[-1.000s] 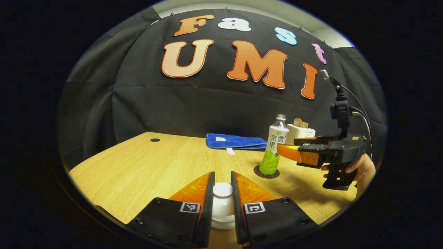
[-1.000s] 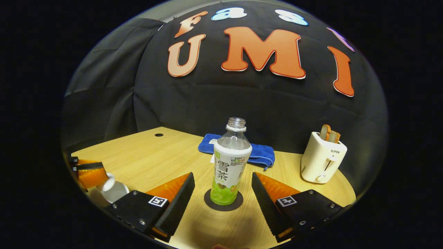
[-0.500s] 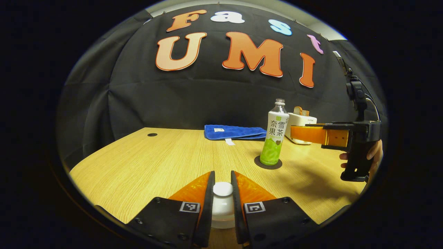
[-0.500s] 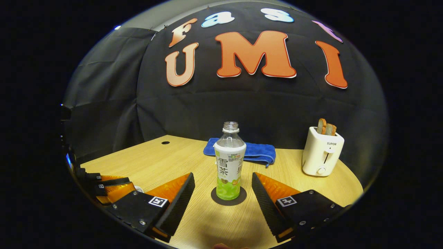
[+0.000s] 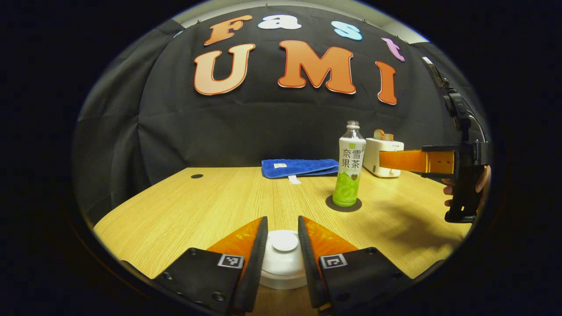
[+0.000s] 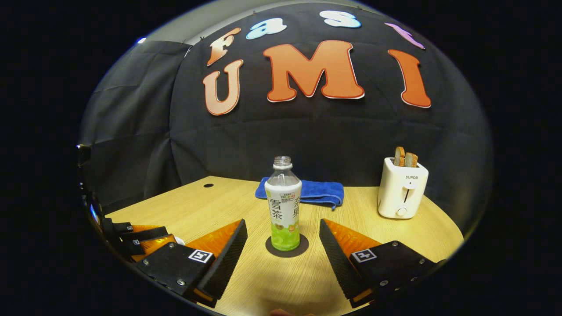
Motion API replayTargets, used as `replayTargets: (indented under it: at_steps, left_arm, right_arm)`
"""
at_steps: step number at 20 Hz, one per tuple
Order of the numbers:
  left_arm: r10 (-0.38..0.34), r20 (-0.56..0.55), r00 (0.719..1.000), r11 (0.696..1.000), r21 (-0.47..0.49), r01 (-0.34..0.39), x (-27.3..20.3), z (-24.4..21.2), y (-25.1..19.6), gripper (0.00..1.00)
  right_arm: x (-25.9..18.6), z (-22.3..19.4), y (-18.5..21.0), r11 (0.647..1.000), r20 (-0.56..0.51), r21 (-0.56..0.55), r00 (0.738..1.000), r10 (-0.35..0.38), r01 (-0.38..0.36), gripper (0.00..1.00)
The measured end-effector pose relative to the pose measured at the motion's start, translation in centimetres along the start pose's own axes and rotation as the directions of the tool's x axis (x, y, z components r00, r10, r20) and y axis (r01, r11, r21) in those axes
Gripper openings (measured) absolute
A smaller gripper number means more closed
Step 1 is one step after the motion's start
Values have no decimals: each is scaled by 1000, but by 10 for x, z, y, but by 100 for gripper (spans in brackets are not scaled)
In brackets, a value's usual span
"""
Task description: Open the teacup lid with one hand, grasp the water bottle and pour water into the teacup with the other hand; after pouring, place the water bottle on the coaster and then close the teacup lid.
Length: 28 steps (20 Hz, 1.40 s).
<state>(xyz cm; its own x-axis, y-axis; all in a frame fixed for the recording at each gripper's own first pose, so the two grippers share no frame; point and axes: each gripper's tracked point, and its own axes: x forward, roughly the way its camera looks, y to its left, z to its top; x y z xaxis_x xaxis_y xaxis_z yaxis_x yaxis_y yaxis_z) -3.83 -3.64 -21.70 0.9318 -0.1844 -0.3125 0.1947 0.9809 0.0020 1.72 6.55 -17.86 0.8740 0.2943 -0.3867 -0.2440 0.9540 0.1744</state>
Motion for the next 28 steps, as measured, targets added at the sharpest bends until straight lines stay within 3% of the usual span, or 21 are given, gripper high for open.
replayTargets:
  at_steps: [6,10,12,16,21,28]
  left_arm:
    - [1,103,995,1000,2,-1,-6,41,2,76]
    - [19,148,989,1000,2,-20,-11,72,12,84]
    - [28,171,985,1000,-17,-26,-13,93,22,92]
    - [48,215,976,998,-46,-39,-19,139,39,93]
    - [46,270,962,999,7,-50,-30,178,28,94]
    - [3,283,959,1000,9,-6,-32,185,2,97]
  right_arm:
    - [-21,1,-9,999,29,1,999,-39,39,99]
    - [-31,12,-13,998,62,-3,996,-57,57,99]
    - [-42,21,-14,998,84,-8,994,-63,64,99]
    - [-57,41,-12,998,129,-13,990,-63,65,99]
    - [-66,54,2,997,181,-27,981,-65,71,99]
    - [-67,76,12,997,211,-37,976,-56,65,99]
